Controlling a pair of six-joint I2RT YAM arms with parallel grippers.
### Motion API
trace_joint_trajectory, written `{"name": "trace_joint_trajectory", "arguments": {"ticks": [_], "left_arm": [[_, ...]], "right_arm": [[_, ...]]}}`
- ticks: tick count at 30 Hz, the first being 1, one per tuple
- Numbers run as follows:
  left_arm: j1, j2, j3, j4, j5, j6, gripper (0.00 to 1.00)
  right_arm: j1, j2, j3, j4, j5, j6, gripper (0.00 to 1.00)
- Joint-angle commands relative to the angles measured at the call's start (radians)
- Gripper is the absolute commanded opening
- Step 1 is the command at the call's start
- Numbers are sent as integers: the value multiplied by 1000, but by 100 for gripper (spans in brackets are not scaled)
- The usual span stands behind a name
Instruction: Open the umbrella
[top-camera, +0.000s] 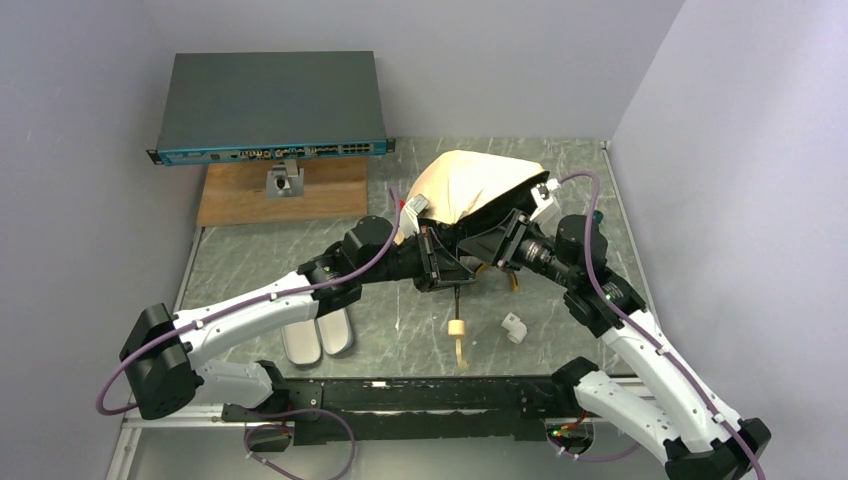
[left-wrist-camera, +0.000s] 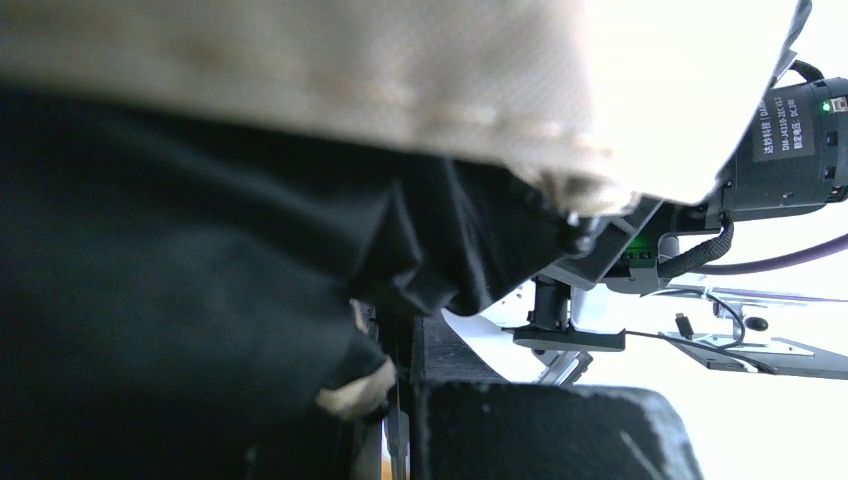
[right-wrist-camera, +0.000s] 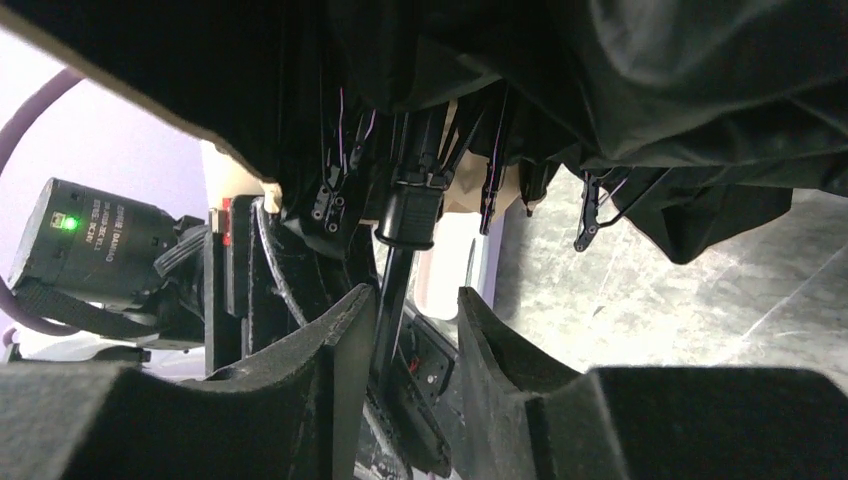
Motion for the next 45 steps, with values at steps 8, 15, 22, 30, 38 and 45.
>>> {"name": "trace_joint_trajectory", "arguments": {"ticks": [8, 15, 22, 30, 38, 45], "left_arm": [[4, -44, 58, 144, 36, 35, 0], [3, -47, 64, 144, 41, 48, 0], [-21, -48, 64, 137, 32, 57, 0], [-129, -73, 103, 16, -66, 84, 0], [-258, -91, 95, -11, -155, 84, 0], [-337, -72, 118, -37, -198, 87, 0]], "right_arm": [[30, 69, -10, 158, -1, 42, 30], [55, 110, -6, 155, 69, 66, 20], [58, 120, 5, 154, 254, 120, 2], [50, 223, 190, 60, 555, 102, 1], [-8, 260, 315, 63, 746, 110, 3], [-101, 288, 387, 78, 814, 96, 6]]}}
